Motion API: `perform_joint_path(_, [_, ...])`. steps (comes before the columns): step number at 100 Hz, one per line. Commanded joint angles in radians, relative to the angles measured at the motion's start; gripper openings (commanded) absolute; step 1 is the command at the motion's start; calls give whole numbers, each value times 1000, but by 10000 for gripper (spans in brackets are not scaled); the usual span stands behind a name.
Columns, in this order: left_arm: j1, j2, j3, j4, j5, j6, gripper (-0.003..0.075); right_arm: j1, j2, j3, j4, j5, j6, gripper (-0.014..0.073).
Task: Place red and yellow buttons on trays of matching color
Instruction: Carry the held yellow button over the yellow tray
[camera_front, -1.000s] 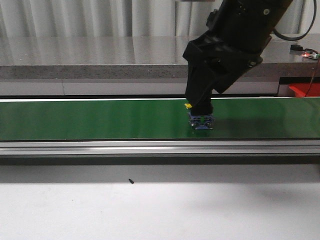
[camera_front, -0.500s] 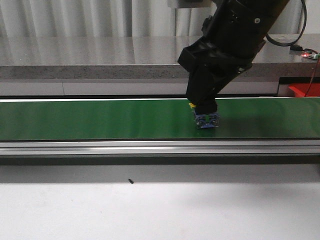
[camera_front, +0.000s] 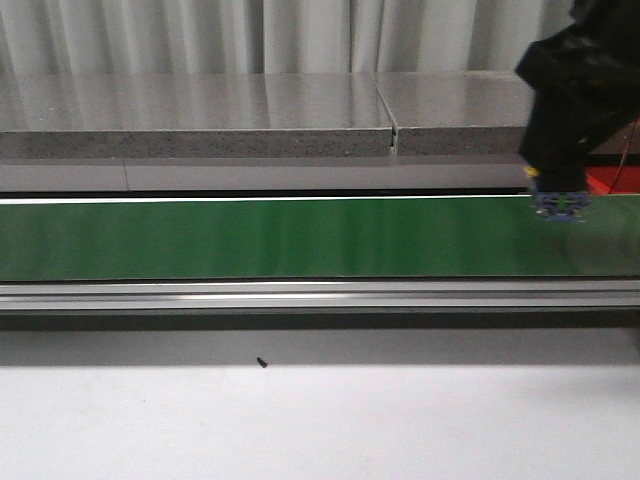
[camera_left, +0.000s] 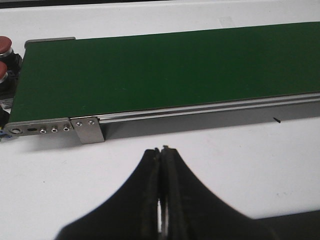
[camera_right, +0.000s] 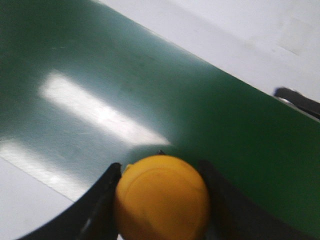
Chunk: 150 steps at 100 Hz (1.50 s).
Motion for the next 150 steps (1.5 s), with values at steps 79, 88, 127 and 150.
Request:
perform_joint_path(79, [-9,8,-26,-20,-61,-1,-19,-596,-57,7,49,-257,18,139])
perform_joint_path(88, [-9,8,-26,-20,-61,-1,-19,-636,-50,7,54,-280,43,139])
perform_joint_path(127, [-9,8,-26,-20,-61,-1,-19,-689,114,7,67,-312,52,139])
perform_joint_path(150, [-9,8,-26,-20,-61,-1,-18,-689,194,7,70,-364,52,139])
